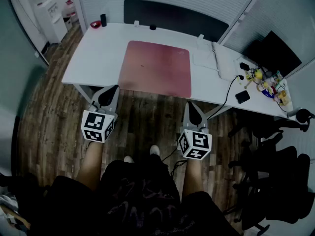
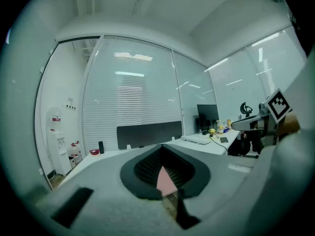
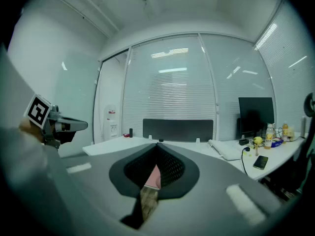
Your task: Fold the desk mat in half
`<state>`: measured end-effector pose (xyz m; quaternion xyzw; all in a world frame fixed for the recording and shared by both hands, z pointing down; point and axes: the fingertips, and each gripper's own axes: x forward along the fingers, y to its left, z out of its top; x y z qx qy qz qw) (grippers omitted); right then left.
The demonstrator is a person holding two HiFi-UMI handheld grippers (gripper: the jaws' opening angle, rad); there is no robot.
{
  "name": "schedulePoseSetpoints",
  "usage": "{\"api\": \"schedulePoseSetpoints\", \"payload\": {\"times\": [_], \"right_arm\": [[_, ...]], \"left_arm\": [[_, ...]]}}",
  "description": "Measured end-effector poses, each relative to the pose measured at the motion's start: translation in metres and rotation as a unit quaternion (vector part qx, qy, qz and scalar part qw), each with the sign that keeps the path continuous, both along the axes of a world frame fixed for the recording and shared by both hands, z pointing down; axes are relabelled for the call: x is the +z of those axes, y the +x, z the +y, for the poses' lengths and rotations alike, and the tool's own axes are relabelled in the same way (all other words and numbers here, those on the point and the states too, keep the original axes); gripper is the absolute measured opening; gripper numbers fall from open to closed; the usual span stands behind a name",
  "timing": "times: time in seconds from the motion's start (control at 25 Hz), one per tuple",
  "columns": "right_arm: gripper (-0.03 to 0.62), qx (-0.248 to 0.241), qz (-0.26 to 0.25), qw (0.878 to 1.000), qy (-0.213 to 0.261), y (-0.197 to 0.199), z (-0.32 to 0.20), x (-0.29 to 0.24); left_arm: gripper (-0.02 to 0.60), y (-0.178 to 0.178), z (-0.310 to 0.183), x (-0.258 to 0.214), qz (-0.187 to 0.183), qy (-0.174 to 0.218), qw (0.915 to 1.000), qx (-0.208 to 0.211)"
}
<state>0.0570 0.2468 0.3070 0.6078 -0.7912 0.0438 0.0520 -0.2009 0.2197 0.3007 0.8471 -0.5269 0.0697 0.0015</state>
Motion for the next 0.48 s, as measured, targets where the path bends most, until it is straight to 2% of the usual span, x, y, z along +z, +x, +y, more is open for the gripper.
{"api": "schedulePoseSetpoints", "payload": {"times": [0.48], "right_arm": [[0.008,0.001,0.003,1.0,0.003,0.0008,0.0089,-0.0005]], "left_arm": [[0.0,0.0043,0.0078,0.0018,-0.002,-0.001,1.0,0.009]]}}
